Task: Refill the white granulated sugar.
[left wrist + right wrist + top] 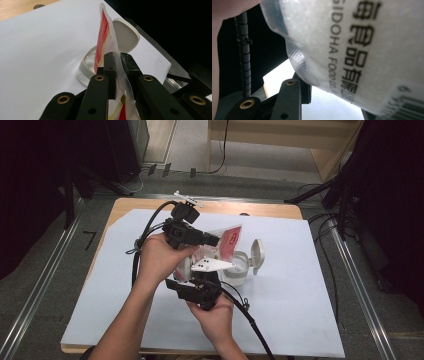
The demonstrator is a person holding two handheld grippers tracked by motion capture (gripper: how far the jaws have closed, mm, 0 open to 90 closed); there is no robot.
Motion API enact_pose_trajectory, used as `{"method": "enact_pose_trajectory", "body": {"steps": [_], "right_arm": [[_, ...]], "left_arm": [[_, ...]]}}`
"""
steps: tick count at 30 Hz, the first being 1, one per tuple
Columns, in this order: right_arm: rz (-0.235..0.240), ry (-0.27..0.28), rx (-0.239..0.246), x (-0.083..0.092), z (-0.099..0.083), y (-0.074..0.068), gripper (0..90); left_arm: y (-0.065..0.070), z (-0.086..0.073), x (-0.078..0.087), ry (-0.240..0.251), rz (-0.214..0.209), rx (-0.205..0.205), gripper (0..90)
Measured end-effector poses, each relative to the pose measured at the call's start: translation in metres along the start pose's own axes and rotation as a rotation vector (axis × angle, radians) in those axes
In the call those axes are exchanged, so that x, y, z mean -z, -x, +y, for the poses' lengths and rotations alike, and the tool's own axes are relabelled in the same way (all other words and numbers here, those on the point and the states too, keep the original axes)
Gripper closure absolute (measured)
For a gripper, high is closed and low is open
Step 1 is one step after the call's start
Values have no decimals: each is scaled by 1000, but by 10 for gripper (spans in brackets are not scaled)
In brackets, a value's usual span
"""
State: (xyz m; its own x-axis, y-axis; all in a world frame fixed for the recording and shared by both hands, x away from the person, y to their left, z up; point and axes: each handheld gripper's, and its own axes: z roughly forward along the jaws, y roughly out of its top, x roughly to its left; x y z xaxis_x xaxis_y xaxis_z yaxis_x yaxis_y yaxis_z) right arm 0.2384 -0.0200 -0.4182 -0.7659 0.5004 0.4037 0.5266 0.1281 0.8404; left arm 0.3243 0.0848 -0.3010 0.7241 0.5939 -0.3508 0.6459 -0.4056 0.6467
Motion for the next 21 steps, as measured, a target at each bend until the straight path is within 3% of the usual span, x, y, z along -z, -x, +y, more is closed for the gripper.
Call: {"method": "enact_pose_trajectory", "body": {"steps": [21], "right_arm": [[3,7,1,0,-1,0,638]], "left_arm": [[-2,0,0,-6,-8,7,843]]}}
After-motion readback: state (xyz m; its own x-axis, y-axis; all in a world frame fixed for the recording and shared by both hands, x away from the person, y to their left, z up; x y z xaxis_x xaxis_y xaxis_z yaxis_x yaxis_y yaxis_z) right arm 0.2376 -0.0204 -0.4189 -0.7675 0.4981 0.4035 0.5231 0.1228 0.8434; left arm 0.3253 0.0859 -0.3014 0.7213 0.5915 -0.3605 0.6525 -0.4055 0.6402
